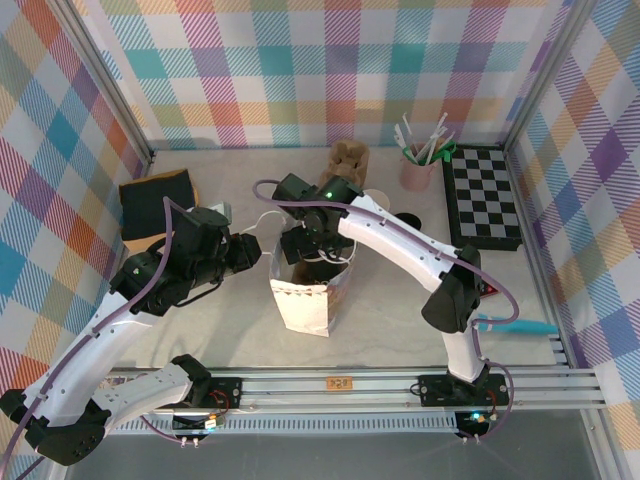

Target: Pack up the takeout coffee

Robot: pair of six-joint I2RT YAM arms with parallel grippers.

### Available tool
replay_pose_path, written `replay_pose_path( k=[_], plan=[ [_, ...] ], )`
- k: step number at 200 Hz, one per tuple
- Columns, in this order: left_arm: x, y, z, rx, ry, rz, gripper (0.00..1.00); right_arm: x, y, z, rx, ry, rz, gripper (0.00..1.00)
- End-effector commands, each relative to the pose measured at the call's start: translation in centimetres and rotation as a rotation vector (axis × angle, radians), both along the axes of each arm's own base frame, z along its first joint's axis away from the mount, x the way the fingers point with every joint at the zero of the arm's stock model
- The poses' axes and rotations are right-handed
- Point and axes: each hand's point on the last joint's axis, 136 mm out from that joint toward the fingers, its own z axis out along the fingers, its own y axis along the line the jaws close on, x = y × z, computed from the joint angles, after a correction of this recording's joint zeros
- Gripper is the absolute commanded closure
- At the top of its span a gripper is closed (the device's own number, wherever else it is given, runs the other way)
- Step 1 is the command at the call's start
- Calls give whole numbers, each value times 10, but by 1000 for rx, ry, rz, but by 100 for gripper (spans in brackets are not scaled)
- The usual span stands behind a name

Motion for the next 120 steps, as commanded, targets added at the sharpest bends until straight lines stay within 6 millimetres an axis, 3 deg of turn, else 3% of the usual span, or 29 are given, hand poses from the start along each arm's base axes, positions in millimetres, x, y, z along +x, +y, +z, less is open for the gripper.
replay_pose_path(
  k=[1,64,120],
  plan=[
    [2,5,0,20,-13,9,71,-1,-2,4,-24,-3,22,0],
    [5,5,-2,36,-12,13,63,1,2,31,23,-35,35,1],
    [9,3,6,34,-33,15,39,-4,-4,49,50,-39,30,0]
  ],
)
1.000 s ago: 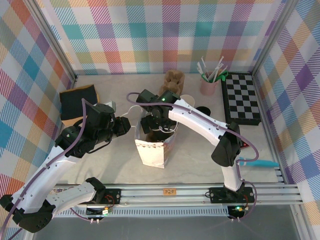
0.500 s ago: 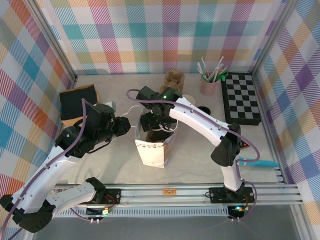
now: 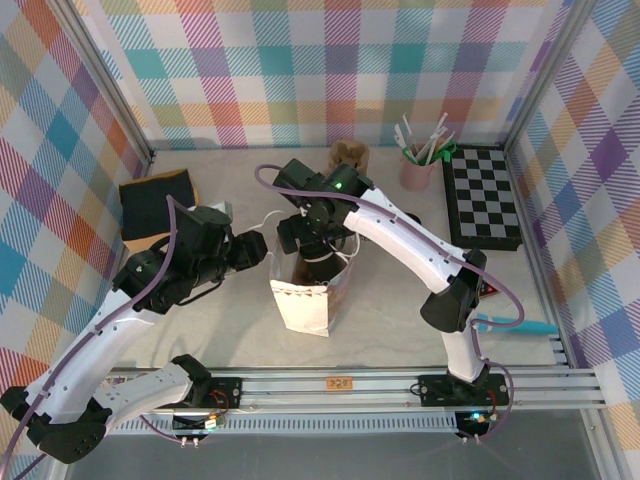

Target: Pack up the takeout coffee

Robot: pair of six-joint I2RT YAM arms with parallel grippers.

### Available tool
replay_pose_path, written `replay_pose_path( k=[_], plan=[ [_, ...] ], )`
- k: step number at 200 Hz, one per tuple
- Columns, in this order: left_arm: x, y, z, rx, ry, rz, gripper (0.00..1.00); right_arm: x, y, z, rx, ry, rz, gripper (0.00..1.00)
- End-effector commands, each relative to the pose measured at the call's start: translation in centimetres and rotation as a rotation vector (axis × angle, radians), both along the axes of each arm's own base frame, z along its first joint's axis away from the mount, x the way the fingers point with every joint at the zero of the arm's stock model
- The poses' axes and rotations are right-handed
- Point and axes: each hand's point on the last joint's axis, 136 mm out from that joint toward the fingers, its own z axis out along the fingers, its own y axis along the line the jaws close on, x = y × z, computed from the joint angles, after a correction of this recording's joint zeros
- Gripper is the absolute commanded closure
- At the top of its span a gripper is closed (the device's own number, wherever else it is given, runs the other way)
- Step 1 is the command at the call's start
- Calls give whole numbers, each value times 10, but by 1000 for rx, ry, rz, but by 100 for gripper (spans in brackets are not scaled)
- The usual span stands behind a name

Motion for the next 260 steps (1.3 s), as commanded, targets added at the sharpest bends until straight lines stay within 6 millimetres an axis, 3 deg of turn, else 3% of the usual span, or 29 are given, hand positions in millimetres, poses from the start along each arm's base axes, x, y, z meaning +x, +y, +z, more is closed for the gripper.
replay_pose_path(
  k=[1,57,64,89,119,127,177,183,260],
  plan=[
    [5,1,8,1,-26,6,39,-6,-9,10,-10,9,10,1],
    [12,-7,25,-8,-45,-15,31,2,-23,25,-2,-37,-34,1],
    [12,-8,26,-8,-45,-19,26,4,-25,27,-2,-47,-40,1],
    [13,-9,29,-6,-48,-28,22,8,-31,35,7,-68,-52,1],
    [14,-9,35,2,-57,-32,20,9,-32,43,28,-88,-46,1],
    [14,-8,35,5,-58,-32,12,10,-32,45,35,-91,-42,0],
    [13,-4,38,10,-70,-19,9,10,-24,59,118,-115,-27,1],
    [13,-3,39,11,-75,-16,0,10,-24,61,127,-118,-28,1],
    [12,1,58,-7,-122,-6,0,16,-37,82,185,-158,-62,0]
  ],
)
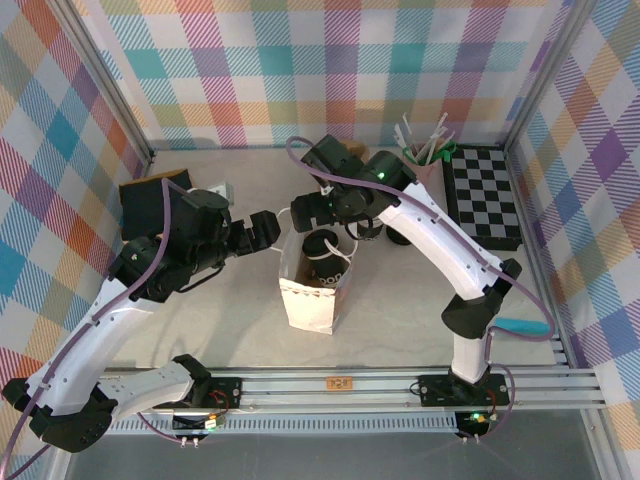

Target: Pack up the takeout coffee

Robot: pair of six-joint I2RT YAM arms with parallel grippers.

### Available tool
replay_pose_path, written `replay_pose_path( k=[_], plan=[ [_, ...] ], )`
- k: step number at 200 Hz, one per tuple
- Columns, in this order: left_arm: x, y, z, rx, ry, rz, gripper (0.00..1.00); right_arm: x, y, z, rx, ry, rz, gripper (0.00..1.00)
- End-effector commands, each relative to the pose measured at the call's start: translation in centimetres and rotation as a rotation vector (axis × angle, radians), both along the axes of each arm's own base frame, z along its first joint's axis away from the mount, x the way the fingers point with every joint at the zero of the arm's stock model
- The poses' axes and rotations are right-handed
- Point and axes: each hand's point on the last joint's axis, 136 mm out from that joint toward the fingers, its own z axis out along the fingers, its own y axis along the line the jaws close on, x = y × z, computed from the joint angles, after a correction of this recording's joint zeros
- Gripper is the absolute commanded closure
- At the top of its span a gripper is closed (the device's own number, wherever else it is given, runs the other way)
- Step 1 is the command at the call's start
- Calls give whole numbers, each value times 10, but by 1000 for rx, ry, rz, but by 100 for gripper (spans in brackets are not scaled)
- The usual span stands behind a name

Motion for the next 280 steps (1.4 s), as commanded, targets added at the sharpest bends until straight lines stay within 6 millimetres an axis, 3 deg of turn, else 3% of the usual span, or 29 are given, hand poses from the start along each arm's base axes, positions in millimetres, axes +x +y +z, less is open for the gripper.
replay_pose_path(
  k=[1,141,218,280],
  plan=[
    [-3,10,18,-2,-47,18,0,-1,-8,16,37,-29,-7,0],
    [7,20,52,-57,-141,69,0,5,-31,27,132,-38,-85,0],
    [18,30,59,-106,-149,114,1,7,-50,27,158,-37,-129,1],
    [22,23,50,-125,-112,78,4,1,-36,34,196,-27,-30,15]
  ],
)
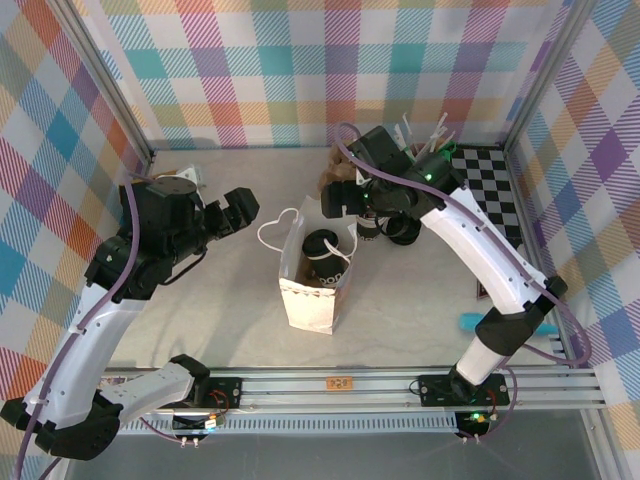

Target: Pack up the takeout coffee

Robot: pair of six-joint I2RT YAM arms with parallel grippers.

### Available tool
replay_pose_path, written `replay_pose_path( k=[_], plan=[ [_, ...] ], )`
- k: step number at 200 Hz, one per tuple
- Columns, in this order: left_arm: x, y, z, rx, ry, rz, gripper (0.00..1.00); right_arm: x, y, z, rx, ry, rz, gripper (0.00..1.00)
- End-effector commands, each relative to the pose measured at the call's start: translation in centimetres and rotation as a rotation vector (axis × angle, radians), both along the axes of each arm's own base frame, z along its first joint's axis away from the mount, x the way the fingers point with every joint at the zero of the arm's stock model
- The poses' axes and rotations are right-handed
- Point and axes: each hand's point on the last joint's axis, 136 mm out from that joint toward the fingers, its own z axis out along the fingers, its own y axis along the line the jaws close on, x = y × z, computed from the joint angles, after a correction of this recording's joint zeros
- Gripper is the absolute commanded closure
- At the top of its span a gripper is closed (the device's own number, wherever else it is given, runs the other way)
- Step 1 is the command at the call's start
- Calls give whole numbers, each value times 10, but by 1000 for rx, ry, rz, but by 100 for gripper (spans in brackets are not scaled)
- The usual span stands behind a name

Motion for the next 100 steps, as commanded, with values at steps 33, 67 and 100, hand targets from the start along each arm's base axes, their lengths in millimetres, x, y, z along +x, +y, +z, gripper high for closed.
replay_pose_path(
  k=[33,67,100],
  plan=[
    [4,-16,3,-26,-7,-80,5,-8,28,10,21,31,170,23],
    [2,-24,3,-25,-12,-136,5,-16,39,-5,7,113,241,30],
    [-1,-36,-3,-41,13,-206,8,-29,48,-24,-37,197,316,31]
  ],
)
